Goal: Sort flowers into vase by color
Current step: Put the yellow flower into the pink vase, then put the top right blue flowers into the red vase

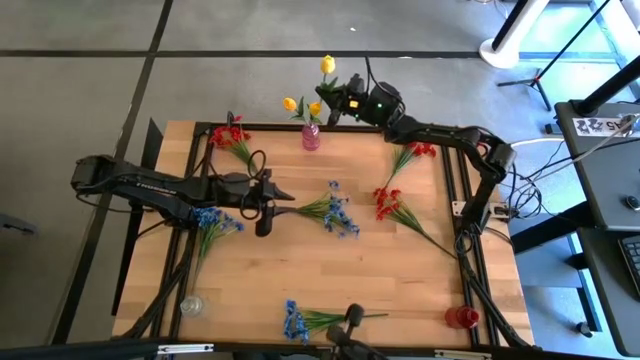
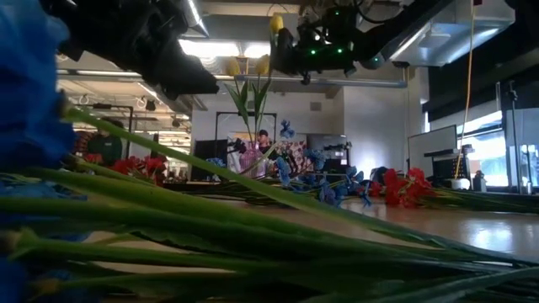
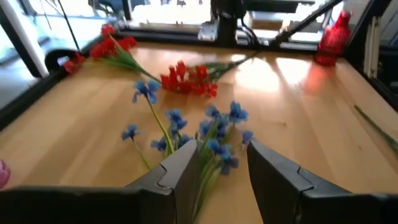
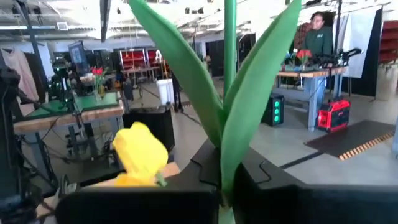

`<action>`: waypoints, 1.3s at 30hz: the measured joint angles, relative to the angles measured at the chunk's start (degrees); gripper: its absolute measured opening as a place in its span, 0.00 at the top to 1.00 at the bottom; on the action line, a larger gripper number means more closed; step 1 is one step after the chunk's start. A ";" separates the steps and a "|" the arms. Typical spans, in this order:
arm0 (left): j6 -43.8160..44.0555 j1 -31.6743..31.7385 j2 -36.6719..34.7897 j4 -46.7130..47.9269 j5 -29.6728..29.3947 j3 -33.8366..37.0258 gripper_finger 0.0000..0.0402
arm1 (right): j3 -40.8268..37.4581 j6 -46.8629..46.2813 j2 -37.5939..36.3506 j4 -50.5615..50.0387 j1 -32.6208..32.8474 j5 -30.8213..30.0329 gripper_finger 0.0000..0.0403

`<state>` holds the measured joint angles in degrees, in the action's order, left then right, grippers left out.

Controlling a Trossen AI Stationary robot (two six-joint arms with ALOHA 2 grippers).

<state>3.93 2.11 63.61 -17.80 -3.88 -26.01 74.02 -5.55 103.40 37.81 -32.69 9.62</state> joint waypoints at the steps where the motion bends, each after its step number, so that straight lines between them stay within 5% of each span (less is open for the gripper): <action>1: 0.02 0.00 0.00 -0.61 -0.09 0.06 0.66 | 0.02 0.14 0.37 0.05 0.00 -0.51 0.96; 11: 3.98 0.12 0.02 -2.47 -0.87 0.16 0.66 | -0.02 -0.47 4.58 -0.21 0.96 -2.88 0.92; 16: 3.37 0.26 2.73 -2.22 -6.70 0.14 0.66 | -0.05 1.19 4.06 -3.04 1.22 -4.05 0.74; 29: 3.96 0.26 15.46 -2.06 -6.92 0.12 0.66 | -0.04 10.52 -7.89 -19.20 2.75 -15.61 0.24; 33: 4.75 0.19 18.73 -2.27 -1.83 0.12 0.66 | -0.04 12.23 -10.71 -21.84 3.88 -15.69 0.15; 39: 5.78 1.61 24.47 -5.08 -2.44 -0.40 0.62 | -0.04 14.29 -12.44 -25.76 7.56 -15.72 0.12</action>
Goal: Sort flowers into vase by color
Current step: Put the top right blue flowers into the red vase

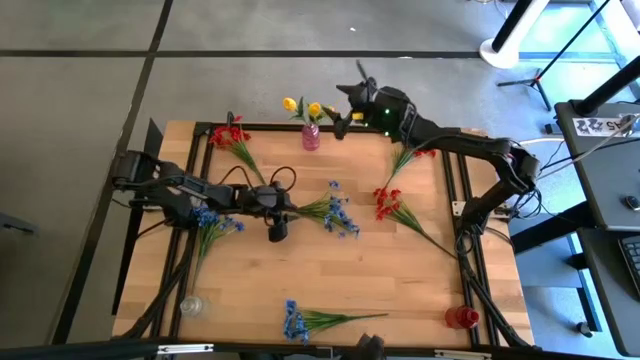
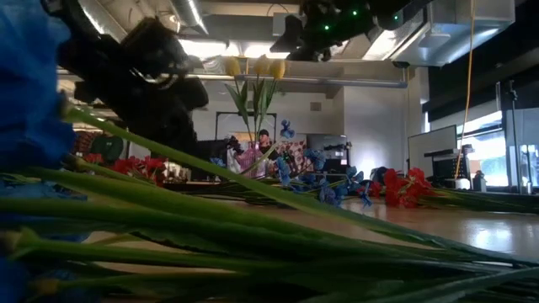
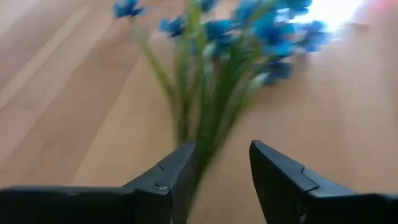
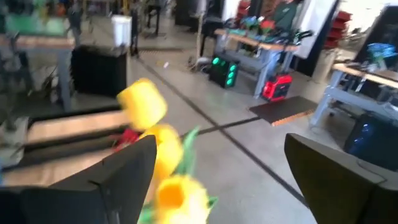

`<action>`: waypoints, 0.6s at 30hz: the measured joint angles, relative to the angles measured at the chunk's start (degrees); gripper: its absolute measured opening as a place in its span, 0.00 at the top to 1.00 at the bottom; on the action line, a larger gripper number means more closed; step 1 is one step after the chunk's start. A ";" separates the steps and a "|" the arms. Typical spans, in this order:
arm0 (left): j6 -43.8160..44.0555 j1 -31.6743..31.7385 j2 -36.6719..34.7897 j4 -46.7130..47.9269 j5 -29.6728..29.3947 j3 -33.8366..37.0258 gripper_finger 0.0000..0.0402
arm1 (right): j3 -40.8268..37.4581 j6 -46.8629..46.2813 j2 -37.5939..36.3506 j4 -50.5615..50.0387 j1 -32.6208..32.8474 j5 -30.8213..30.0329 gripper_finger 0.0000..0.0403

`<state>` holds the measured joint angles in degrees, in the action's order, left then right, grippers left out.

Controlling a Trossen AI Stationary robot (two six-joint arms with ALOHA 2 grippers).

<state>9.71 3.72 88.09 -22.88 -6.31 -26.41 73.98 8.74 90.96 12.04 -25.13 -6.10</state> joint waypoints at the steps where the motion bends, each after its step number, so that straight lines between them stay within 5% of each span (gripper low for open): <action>1: 0.32 0.50 1.10 -0.01 -0.35 -0.52 0.61 | -0.04 0.67 0.00 -0.52 0.98 -0.74 0.13; 11: -2.63 1.24 12.15 -0.80 -1.66 -6.02 0.51 | -0.03 9.70 -4.76 -5.49 9.41 -15.34 0.17; 18: -3.23 -0.42 10.94 -0.37 -6.25 -7.10 0.71 | -0.16 8.04 -11.82 -16.04 10.07 -16.60 0.17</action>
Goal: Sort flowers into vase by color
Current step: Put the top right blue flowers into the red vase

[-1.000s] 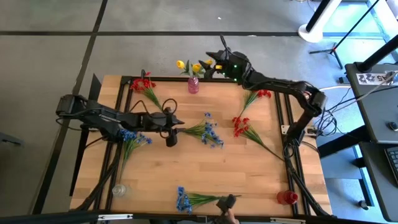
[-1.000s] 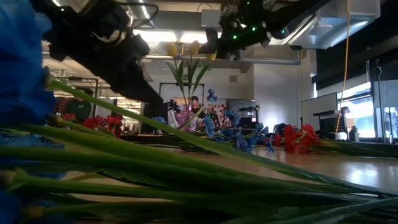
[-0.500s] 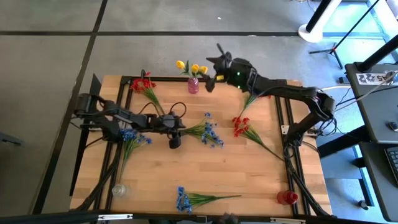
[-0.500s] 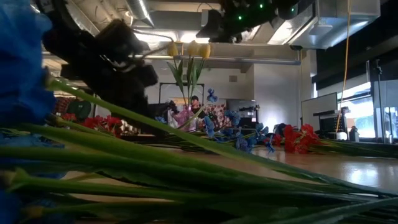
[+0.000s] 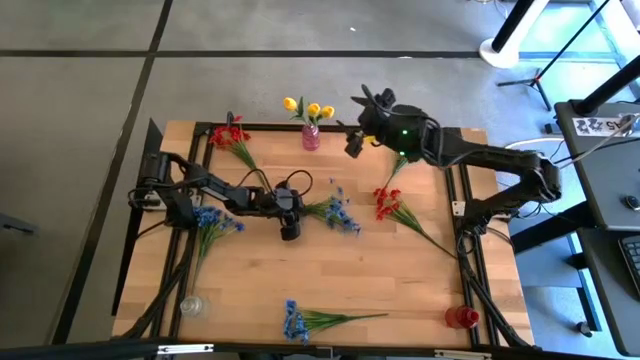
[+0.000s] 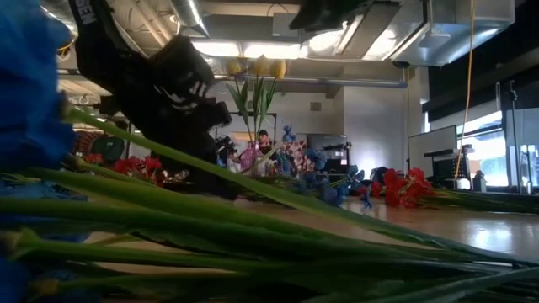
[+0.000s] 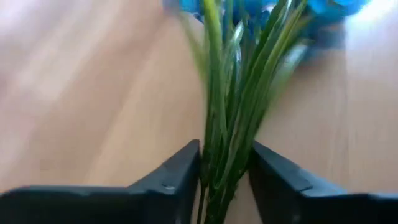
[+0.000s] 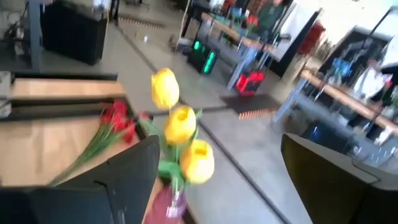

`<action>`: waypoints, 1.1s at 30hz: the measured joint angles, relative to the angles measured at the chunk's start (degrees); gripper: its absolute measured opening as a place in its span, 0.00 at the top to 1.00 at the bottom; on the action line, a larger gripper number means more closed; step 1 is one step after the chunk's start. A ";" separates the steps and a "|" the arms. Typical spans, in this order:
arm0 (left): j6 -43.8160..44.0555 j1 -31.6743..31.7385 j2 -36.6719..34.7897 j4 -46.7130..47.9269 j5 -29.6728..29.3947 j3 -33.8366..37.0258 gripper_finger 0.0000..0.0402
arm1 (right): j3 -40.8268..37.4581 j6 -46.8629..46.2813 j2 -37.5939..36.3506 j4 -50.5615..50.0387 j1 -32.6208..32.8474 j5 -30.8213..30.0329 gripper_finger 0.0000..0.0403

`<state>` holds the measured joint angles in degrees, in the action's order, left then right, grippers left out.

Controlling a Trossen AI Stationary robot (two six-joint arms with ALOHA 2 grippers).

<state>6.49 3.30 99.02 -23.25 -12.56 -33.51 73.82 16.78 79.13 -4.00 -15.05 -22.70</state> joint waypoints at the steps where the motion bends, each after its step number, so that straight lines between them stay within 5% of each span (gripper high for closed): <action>1: -0.63 -0.40 -0.74 -0.77 -0.68 -0.28 0.76 | -0.27 -0.23 -0.84 -0.22 0.62 0.45 0.17; 6: -3.75 -2.83 -8.14 -5.29 -1.02 -0.20 0.97 | -3.86 -1.21 -6.19 -3.31 5.67 1.29 0.17; 11: -7.57 -3.31 -17.60 -11.60 3.58 -0.26 0.96 | -14.42 -7.80 -14.47 1.25 11.55 6.07 0.17; 19: -7.71 -2.83 -19.48 -34.29 14.44 -0.21 0.99 | -35.51 -10.87 -25.24 4.51 22.07 1.22 0.17; 22: -7.22 -2.85 -16.99 -44.63 17.07 -0.23 0.98 | -43.06 -14.99 -24.60 11.50 23.03 1.42 0.17; 26: -6.65 -2.83 -11.32 -55.35 17.36 -0.24 0.98 | -49.68 -16.80 -19.28 35.81 22.94 3.07 0.17; 29: -6.49 -2.78 -6.21 -61.97 17.26 -0.27 0.98 | -49.30 -14.33 -13.54 49.90 22.91 4.22 0.17; 33: -5.05 -2.31 -0.47 -66.43 16.69 -2.00 0.98 | -43.29 -10.15 -6.75 55.11 22.40 5.03 0.17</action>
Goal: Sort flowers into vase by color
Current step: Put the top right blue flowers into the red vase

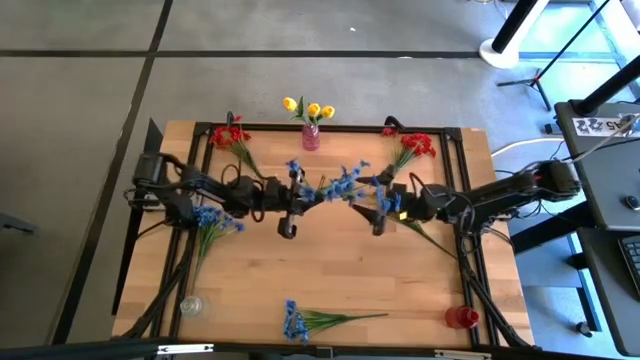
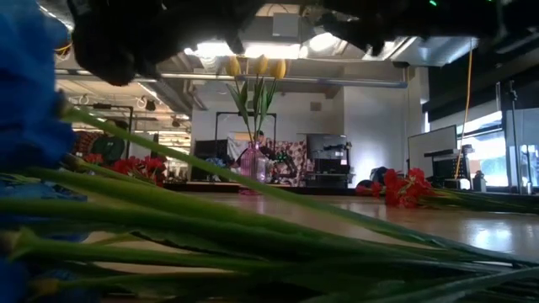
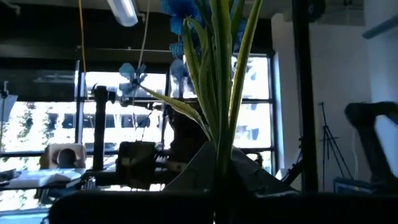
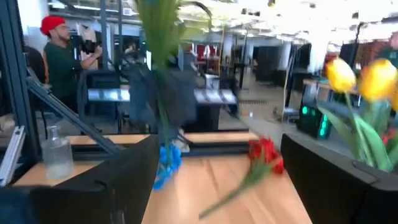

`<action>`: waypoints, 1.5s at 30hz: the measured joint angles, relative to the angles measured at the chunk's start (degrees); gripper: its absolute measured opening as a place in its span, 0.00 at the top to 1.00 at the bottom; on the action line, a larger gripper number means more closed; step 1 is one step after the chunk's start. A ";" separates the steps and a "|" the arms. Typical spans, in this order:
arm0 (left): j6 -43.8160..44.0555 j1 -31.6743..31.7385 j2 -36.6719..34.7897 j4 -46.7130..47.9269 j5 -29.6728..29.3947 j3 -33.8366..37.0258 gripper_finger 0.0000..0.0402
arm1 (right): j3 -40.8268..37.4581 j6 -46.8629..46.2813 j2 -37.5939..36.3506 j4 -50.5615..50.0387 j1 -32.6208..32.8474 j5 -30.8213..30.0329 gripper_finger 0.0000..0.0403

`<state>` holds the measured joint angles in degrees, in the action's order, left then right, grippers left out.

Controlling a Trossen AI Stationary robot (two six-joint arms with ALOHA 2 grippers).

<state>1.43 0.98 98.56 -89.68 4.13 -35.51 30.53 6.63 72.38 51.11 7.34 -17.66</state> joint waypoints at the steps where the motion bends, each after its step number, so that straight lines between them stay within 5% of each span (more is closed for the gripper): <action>1: 0.00 0.16 0.96 0.16 -0.12 -0.81 0.98 | 1.86 0.32 1.49 -0.19 -0.33 0.84 0.17; 6: -0.20 0.17 5.58 0.30 -0.17 -4.97 0.98 | 9.29 -1.68 6.81 -0.29 -1.49 5.08 0.20; 14: -0.74 0.26 5.12 0.01 -0.92 -4.58 0.98 | 9.49 -0.25 5.17 -7.01 -1.36 3.97 0.39; 22: -5.00 0.65 -2.48 -0.11 -5.10 2.18 0.98 | 7.20 -0.17 -2.28 -18.56 -1.30 2.86 0.34; 28: -4.79 1.20 -3.67 0.25 -5.84 4.25 0.98 | 4.55 -0.28 -3.77 -6.49 -1.36 2.86 0.32; 36: -4.30 2.33 -3.69 0.17 -1.71 2.48 0.98 | 5.97 -9.20 5.52 3.39 -4.67 3.92 0.33; 42: -3.64 2.34 -3.25 0.82 -0.47 1.84 0.98 | 10.92 -12.21 11.77 9.46 -7.49 18.91 0.33; 45: -3.18 2.33 -3.11 1.24 -0.47 1.84 0.98 | 13.75 -10.61 12.77 8.84 -7.24 20.68 0.33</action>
<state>-1.75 3.31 95.45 -88.44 3.66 -33.67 44.28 -3.97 85.15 59.94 0.10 3.02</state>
